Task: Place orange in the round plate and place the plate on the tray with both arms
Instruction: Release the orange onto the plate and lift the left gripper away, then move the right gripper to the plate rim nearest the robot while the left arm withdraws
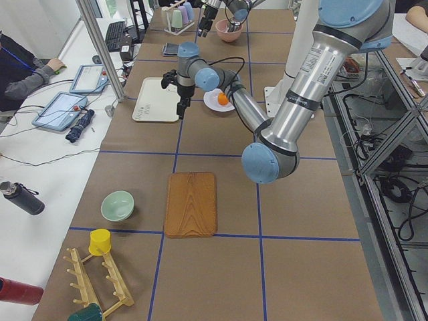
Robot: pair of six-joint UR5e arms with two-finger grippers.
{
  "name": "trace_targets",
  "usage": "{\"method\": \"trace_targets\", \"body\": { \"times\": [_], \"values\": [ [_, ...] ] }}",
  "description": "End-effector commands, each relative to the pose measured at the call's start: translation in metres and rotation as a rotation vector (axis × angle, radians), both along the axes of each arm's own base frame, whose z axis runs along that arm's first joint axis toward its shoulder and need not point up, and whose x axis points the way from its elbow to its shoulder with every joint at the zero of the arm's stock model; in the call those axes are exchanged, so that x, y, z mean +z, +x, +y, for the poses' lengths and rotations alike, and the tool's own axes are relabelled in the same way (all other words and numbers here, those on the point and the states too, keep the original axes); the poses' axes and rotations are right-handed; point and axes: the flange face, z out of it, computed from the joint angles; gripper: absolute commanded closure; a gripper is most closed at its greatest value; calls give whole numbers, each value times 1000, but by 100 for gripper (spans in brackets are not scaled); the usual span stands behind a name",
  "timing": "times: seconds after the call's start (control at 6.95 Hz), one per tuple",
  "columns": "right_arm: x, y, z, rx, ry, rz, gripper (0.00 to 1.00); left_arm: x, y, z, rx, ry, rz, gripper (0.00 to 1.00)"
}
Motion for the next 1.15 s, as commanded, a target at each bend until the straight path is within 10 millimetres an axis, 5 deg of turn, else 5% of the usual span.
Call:
{"method": "trace_targets", "body": {
  "times": [0.0, 0.14, 0.29, 0.43, 0.58, 0.72, 0.86, 1.01],
  "values": [
    [-24, -62, 47, 107, -46, -70, 1, 83, -104, -17, 3, -20, -106, 1],
    [-35, -83, 71, 133, -38, -91, 1, 143, -125, -16, 10, -68, -144, 1],
    [-38, -107, 94, 151, -66, -114, 2, 154, -186, -24, 19, 10, -161, 1],
    [-35, -136, 123, 180, -71, -101, 2, 191, -248, -25, -5, -47, -112, 1],
    [-30, -162, 146, 199, -65, -25, 3, 235, -301, -16, 55, -46, -35, 1],
    [-26, -178, 160, 175, -85, 11, 3, 286, -337, 14, 98, -30, -35, 1],
    [-18, -200, 180, 146, -125, 11, 6, 296, -373, 29, 50, -18, -34, 1],
    [-36, -230, 178, 154, -161, -42, 8, 307, -375, 47, 43, -34, -25, 1]
  ]
}}
